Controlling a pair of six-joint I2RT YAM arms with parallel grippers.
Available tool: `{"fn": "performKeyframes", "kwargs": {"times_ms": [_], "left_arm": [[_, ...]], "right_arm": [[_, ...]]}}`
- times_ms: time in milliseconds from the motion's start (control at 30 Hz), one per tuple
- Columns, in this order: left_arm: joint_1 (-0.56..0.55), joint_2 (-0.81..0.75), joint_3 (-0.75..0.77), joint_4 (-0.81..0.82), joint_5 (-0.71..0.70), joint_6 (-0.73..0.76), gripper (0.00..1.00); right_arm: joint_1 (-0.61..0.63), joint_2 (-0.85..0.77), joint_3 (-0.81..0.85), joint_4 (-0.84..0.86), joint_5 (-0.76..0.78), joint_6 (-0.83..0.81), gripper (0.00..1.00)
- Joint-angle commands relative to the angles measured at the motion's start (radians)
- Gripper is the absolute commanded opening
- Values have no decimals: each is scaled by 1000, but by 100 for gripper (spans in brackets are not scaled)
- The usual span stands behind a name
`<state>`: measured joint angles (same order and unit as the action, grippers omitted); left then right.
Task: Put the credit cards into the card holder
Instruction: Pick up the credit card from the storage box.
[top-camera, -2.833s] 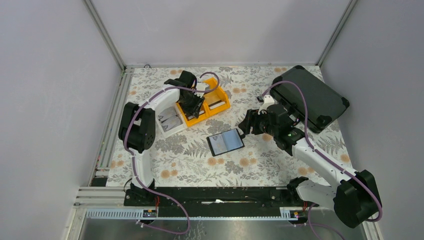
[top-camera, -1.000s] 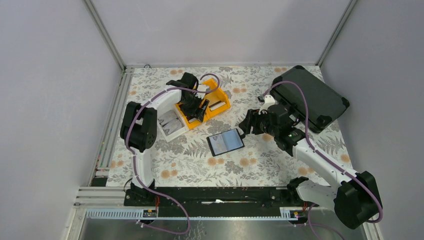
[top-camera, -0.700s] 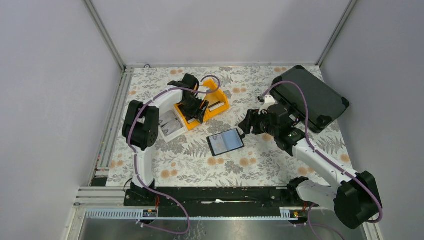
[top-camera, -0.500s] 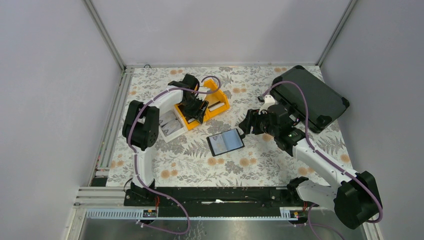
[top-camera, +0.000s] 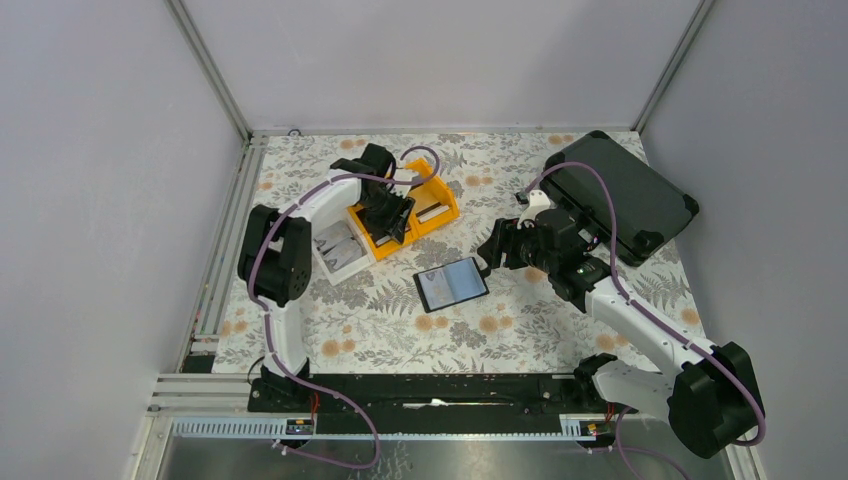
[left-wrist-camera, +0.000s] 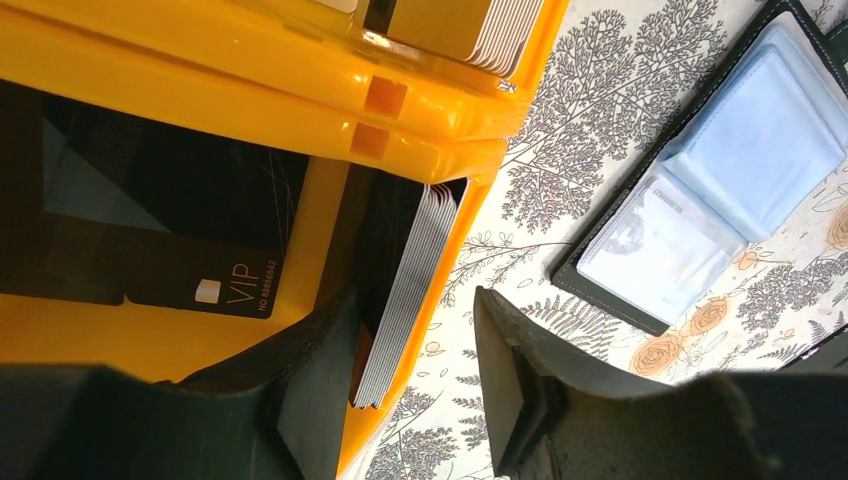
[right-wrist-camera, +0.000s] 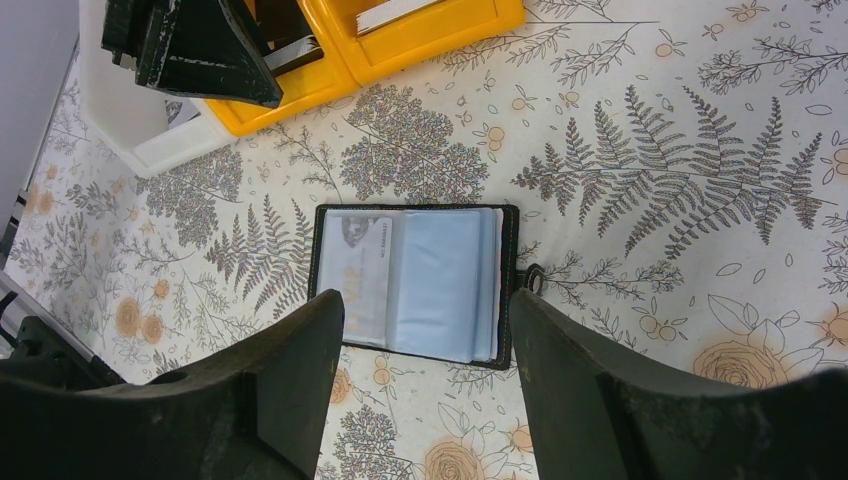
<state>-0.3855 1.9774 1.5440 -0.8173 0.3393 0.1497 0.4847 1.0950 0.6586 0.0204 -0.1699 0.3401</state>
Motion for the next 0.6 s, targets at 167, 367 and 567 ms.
{"fn": "performKeyframes", "kwargs": {"times_ms": [167, 367, 567], "left_arm": [[-13, -84, -30, 24, -15, 7, 40], [-44, -110, -81, 81, -118, 18, 34], [-46, -117, -81, 79, -131, 16, 29]], "right_arm": [[-6, -1, 6, 26, 2, -15, 69], [-5, -8, 3, 26, 5, -15, 69], [-6, -15, 2, 26, 9, -16, 69]]}}
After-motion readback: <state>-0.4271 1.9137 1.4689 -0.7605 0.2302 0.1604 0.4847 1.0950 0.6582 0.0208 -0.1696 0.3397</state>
